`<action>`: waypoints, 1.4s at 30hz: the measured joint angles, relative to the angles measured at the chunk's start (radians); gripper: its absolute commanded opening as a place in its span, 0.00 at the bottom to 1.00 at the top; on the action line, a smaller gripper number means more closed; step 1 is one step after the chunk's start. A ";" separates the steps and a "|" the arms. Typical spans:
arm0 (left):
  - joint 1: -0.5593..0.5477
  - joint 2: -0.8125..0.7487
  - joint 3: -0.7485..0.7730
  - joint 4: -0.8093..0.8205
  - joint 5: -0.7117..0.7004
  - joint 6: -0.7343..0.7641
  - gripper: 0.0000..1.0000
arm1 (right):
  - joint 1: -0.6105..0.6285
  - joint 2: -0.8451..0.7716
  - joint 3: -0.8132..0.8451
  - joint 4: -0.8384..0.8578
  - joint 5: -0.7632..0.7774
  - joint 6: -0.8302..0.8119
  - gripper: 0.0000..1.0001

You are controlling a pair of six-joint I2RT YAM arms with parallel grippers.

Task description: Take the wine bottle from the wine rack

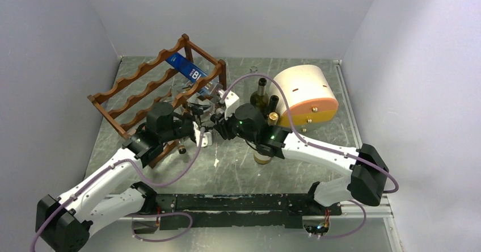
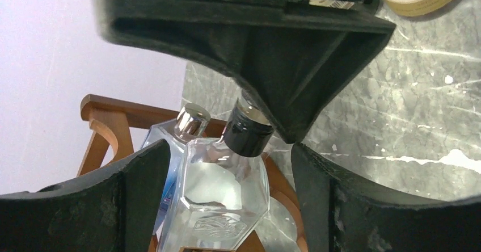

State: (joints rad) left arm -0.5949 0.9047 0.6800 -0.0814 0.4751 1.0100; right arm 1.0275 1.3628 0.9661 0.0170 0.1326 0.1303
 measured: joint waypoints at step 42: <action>-0.049 0.158 0.010 0.114 -0.043 0.153 0.13 | -0.014 -0.079 0.000 -0.093 -0.076 0.061 0.00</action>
State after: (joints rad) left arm -0.6441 1.0630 0.6899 0.0326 0.4316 1.1629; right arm 1.0134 1.2835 0.9665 -0.0757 0.0566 0.1913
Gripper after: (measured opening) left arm 0.623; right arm 0.365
